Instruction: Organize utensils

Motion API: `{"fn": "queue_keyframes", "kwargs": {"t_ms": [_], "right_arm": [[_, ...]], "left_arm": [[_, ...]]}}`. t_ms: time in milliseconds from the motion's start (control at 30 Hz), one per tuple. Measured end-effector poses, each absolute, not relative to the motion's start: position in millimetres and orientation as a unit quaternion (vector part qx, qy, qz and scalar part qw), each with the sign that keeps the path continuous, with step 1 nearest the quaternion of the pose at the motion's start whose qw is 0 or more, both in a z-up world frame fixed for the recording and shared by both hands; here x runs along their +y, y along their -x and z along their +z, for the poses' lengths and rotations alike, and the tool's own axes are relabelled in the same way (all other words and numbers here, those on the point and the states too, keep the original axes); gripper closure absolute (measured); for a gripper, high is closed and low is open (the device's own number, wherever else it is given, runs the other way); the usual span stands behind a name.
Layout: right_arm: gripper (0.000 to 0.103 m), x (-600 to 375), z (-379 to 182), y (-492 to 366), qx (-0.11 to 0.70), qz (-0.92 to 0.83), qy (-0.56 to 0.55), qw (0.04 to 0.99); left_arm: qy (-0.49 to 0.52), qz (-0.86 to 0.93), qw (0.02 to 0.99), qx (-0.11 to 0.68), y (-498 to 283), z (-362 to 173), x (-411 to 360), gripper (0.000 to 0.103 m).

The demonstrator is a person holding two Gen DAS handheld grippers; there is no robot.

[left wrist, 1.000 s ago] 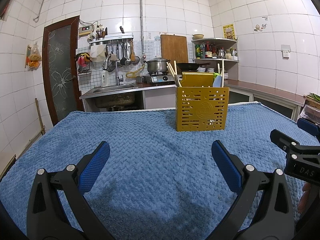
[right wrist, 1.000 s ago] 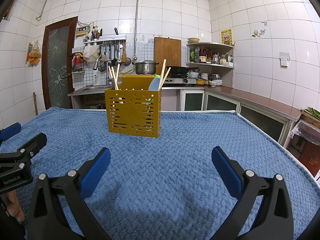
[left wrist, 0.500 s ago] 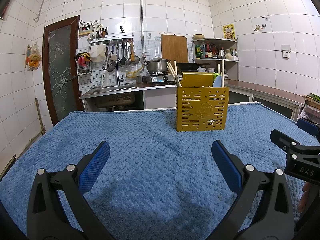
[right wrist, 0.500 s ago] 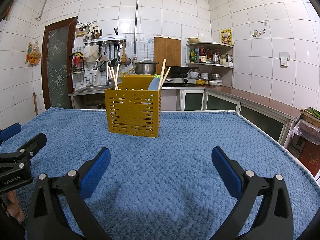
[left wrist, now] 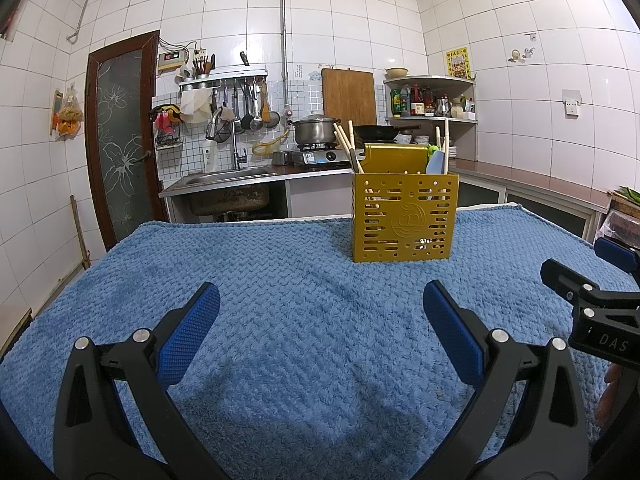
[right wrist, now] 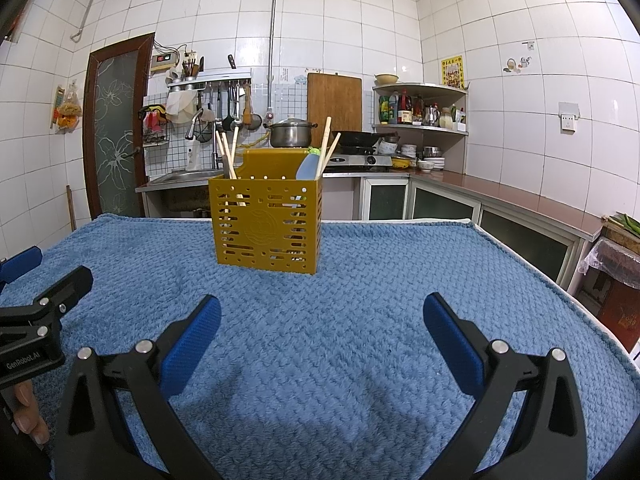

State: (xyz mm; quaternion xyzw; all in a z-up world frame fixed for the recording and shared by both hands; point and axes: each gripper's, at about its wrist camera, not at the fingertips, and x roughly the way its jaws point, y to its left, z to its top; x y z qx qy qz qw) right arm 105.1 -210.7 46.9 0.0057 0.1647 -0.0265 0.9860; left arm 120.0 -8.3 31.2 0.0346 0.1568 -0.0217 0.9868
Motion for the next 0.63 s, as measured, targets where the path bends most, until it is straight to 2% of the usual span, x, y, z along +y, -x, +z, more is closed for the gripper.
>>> {"fn": "queue_keyframes", "kwargs": {"t_ms": [633], "right_arm": [[0.004,-210.6,47.0,-105.2,0.165,-0.027,-0.006,0.986]], "left_arm": [[-0.033,-0.021,0.986,0.161,-123.9,27.8,-7.6,0.005]]}}
